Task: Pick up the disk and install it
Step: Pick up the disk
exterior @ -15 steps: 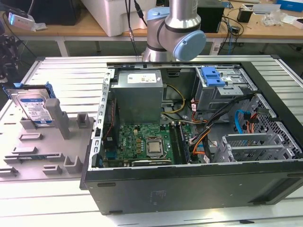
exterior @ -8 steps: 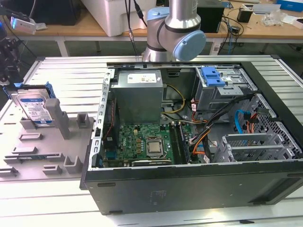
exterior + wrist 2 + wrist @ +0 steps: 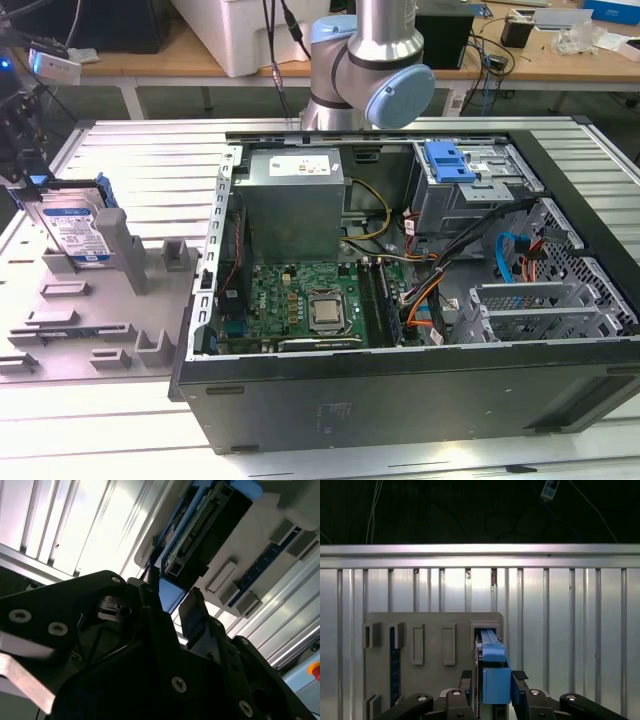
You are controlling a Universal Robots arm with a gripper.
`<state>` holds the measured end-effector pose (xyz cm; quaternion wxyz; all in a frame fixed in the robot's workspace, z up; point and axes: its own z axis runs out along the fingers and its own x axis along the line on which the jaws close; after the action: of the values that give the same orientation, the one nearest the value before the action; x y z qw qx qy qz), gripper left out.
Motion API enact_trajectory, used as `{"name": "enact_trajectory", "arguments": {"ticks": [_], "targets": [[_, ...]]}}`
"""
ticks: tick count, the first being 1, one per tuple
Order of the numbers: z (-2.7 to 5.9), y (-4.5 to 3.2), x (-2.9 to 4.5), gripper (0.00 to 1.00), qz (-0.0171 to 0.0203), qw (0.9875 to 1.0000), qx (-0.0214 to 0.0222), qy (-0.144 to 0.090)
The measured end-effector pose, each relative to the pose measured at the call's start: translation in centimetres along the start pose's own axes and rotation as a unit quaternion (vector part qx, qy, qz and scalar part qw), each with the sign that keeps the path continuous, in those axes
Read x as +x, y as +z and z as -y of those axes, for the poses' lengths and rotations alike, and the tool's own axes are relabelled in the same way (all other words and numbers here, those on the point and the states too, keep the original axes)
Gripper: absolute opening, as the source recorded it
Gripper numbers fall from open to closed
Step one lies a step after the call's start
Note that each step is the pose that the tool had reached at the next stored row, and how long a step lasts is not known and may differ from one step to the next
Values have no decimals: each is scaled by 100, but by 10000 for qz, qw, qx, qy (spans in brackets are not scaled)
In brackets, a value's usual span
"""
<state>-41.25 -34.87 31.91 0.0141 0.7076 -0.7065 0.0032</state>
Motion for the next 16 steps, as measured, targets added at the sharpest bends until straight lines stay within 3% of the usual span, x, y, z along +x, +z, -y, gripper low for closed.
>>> {"name": "enact_trajectory", "arguments": {"ticks": [16], "targets": [[0, 203, -5, 44, -4, 9997, 6, -232]]}}
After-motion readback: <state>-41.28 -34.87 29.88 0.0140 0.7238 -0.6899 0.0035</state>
